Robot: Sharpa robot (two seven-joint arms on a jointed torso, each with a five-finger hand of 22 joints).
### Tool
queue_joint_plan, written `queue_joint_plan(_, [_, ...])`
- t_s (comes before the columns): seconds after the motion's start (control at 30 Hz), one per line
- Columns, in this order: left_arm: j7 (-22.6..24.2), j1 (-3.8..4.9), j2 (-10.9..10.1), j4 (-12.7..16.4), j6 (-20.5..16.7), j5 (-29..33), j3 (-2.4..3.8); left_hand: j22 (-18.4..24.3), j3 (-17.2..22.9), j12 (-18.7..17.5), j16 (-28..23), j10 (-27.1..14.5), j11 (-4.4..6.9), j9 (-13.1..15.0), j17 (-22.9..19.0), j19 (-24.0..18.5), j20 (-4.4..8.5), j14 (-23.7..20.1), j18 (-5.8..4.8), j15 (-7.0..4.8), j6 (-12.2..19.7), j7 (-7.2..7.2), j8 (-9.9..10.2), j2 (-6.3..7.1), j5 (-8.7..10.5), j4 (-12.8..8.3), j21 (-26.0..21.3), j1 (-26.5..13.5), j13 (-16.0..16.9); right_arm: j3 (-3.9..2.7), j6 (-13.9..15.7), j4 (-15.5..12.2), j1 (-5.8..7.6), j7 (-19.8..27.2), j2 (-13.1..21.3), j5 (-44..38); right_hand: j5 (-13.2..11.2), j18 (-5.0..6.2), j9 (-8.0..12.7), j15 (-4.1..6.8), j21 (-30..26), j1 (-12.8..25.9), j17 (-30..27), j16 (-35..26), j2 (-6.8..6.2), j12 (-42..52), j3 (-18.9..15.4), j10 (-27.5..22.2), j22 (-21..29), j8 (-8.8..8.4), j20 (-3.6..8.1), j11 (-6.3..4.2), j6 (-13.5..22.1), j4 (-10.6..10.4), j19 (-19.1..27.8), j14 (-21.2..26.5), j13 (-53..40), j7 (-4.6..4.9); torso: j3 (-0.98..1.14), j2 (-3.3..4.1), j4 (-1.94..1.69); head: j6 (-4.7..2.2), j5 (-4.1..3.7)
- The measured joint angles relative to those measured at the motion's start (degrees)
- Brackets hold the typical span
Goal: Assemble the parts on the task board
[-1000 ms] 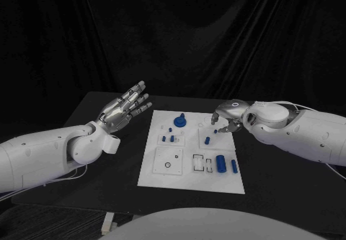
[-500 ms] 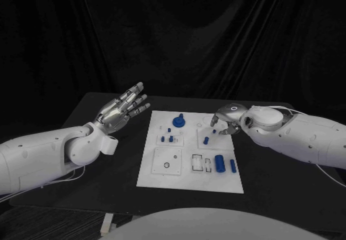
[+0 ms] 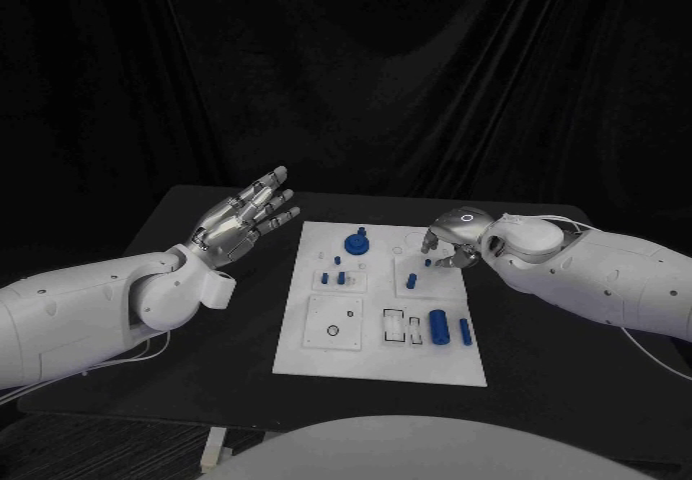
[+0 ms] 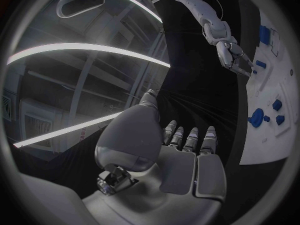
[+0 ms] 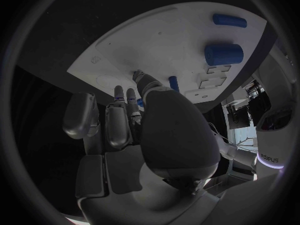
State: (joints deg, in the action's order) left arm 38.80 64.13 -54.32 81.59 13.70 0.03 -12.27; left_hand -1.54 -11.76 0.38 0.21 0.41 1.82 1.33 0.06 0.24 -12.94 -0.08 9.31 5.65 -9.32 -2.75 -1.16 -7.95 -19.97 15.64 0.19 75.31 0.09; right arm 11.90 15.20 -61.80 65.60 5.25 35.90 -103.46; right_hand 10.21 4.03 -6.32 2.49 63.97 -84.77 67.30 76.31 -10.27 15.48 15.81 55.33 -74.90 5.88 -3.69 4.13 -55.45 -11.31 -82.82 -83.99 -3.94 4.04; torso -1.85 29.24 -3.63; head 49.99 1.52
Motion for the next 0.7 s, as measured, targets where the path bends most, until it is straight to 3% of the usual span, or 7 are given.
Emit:
queue_joint_plan(0.2, [0.01,-0.01,0.01,-0.11,0.06,0.01,0.0,0.0,0.15,0.0,0.0,0.27,-0.27,0.02,0.01,0.0,0.0,0.0,0.0,0.0,-0.2,0.2,0.0,-0.3,-0.68,-0.19,0.0,0.48,0.23,0.01,0.53,0.83,-0.55,0.95,-0.56,0.13,0.4,0.0,-0.2,0.0,0.08,0.49,-0.03,0.0,0.49,-0.7,1.68,3.21,0.0,0.54,0.0,-0.29,-1.91,0.01,0.0,0.0,0.05,1.48,-0.03,0.01,-0.03,0.0,-0.16])
queue_joint_plan(0.6, [0.02,-0.06,0.14,-0.4,0.27,0.02,0.0,-0.37,-0.07,0.0,0.0,0.4,-0.81,0.01,0.03,0.21,-0.21,0.03,0.0,0.03,-0.2,0.2,0.0,-0.78,-1.62,-0.72,0.0,1.41,0.25,0.0,0.87,2.47,-1.08,2.07,-1.63,0.48,0.91,0.0,-0.17,0.0,0.08,0.75,0.05,0.0,0.23,-1.96,2.81,4.35,-0.05,0.54,0.0,-0.19,-2.07,0.13,0.0,0.0,0.13,1.88,-0.09,-0.03,-0.08,0.0,-0.07])
queue_joint_plan(0.7, [0.02,-0.09,0.26,-0.47,0.38,0.03,0.0,-0.51,-0.06,0.0,0.0,0.4,-0.81,0.01,0.03,0.21,-0.2,0.21,0.0,0.2,-0.2,0.2,0.0,-0.94,-1.85,-1.05,0.0,1.57,0.28,0.0,0.86,2.86,-1.31,2.24,-1.87,0.55,2.24,0.0,-0.09,0.0,0.08,0.82,-0.01,0.0,0.16,-2.73,3.73,4.56,-0.04,0.54,0.0,-0.2,-2.39,0.33,0.0,0.0,0.17,2.2,-0.09,-0.03,-0.08,0.0,-0.07])
